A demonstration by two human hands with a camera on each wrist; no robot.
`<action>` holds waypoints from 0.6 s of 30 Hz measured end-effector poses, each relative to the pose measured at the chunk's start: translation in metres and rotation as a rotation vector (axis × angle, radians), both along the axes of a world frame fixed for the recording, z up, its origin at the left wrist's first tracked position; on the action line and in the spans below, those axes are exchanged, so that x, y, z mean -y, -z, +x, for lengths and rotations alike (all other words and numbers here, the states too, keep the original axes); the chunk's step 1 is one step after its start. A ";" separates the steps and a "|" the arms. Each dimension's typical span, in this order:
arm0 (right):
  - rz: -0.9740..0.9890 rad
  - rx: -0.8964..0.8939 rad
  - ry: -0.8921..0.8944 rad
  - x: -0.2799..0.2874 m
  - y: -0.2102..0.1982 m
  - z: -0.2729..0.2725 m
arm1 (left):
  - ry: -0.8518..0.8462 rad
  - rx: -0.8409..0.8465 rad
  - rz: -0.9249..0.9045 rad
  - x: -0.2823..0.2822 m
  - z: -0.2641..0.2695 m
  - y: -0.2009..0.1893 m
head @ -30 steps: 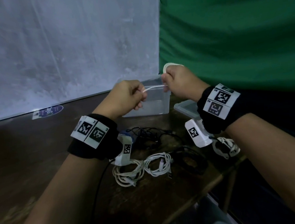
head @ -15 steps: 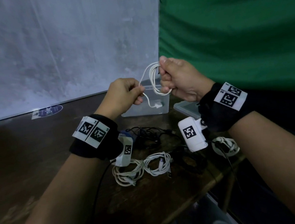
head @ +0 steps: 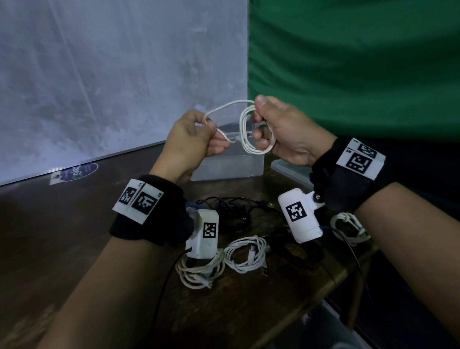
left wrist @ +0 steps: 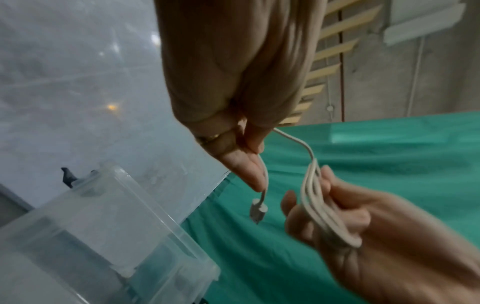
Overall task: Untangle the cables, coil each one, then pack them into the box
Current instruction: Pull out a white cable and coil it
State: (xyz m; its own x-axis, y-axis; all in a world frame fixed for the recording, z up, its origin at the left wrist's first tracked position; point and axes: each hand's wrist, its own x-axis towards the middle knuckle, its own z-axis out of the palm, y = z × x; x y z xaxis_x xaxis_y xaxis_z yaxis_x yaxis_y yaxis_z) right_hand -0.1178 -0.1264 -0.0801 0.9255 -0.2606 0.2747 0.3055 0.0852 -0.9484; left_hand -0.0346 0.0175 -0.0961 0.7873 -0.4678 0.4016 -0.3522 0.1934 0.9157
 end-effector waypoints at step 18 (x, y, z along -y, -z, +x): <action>0.112 -0.020 -0.124 -0.013 0.003 0.000 | 0.060 -0.271 -0.158 0.005 -0.014 -0.008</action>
State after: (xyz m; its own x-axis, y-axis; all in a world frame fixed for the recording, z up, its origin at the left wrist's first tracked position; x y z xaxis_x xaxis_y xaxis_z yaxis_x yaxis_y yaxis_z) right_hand -0.1174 -0.1132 -0.0834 0.9574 -0.1723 0.2318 0.2675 0.2260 -0.9367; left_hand -0.0490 0.0125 -0.0885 0.8487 -0.4649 0.2522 -0.0828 0.3541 0.9315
